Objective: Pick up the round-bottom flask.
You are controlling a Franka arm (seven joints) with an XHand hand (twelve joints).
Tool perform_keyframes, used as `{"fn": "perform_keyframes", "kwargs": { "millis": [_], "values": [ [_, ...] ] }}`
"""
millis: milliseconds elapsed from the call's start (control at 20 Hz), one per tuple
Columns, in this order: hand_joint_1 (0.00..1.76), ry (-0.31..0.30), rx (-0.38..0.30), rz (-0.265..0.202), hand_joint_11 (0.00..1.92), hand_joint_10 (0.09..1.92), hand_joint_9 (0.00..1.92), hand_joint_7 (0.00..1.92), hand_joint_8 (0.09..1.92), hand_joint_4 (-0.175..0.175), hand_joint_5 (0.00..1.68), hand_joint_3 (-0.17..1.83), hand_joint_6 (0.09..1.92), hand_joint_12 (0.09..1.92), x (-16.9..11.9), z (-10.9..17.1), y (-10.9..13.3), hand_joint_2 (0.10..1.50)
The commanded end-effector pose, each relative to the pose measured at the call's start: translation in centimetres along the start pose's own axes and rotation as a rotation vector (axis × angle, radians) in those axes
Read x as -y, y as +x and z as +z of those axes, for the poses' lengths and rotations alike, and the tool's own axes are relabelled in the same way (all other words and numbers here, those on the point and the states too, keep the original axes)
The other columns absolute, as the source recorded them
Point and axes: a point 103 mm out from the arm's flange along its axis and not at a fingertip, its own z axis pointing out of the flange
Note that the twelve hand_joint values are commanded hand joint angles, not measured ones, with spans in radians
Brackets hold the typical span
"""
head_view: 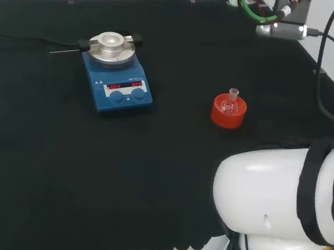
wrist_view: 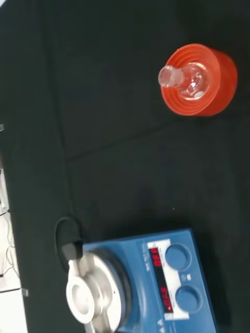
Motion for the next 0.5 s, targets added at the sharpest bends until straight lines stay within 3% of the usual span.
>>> {"fn": "perform_keyframes", "kwargs": {
  "millis": [50,500],
  "values": [
    [0.31,0.015,-0.030,0.027,0.00,0.69,0.23,0.11,0.60,-0.021,0.35,0.30,0.44,1.36,-3.8,4.9,-4.9,1.19],
    [0.42,0.019,-0.074,0.076,0.00,0.71,0.28,0.14,0.62,-0.028,0.40,0.29,0.37,1.39,-8.8,9.4,-7.5,1.11]
  ]
}}
